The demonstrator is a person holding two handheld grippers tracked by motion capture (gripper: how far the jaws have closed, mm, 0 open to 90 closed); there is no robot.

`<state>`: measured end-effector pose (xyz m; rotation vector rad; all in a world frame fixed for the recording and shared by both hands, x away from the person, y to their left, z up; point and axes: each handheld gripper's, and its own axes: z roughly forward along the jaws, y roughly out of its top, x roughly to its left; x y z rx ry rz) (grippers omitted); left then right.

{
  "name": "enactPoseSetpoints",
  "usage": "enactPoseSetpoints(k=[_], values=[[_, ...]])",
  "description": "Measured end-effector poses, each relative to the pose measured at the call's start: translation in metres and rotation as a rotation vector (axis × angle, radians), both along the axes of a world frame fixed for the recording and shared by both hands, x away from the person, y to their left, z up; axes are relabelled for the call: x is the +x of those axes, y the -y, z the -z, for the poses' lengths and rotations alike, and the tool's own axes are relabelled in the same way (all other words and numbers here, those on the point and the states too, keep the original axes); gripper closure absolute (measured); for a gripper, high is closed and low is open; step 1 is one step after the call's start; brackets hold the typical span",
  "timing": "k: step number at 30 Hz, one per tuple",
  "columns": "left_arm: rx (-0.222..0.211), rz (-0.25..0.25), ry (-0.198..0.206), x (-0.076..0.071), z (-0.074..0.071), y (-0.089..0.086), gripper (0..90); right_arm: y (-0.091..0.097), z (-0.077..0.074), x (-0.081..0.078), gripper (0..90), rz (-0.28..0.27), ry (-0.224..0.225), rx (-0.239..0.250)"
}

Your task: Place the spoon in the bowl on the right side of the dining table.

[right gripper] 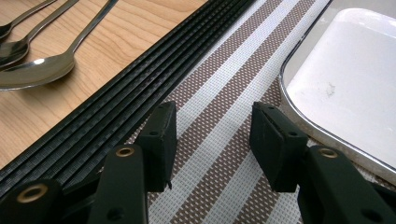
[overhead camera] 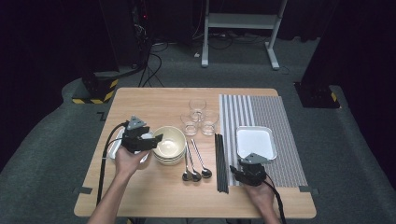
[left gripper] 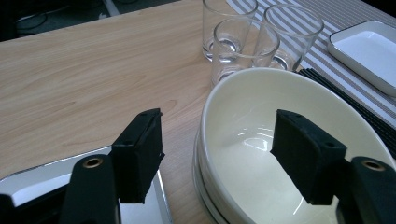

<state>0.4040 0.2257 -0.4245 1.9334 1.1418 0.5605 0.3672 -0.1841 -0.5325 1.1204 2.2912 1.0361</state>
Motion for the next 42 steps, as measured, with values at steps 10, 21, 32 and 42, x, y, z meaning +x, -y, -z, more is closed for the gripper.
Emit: enactPoseSetpoints(k=[10, 21, 32, 42], values=[[0.04, 0.007, -0.014, 0.007, 0.005, 0.008, 46.1, 0.0, 0.0, 0.0, 51.7, 0.0, 0.0, 0.0], [0.048, 0.012, -0.043, 0.012, 0.011, 0.01, 58.4, 0.0, 0.0, 0.0, 51.7, 0.0, 0.0, 0.0], [0.058, 0.002, -0.051, 0.016, 0.014, 0.013, 65.8, 0.0, 0.0, 0.0, 51.7, 0.0, 0.0, 0.0], [0.079, -0.006, -0.041, 0.016, 0.014, 0.012, 72.6, 0.0, 0.0, 0.0, 51.7, 0.0, 0.0, 0.0]])
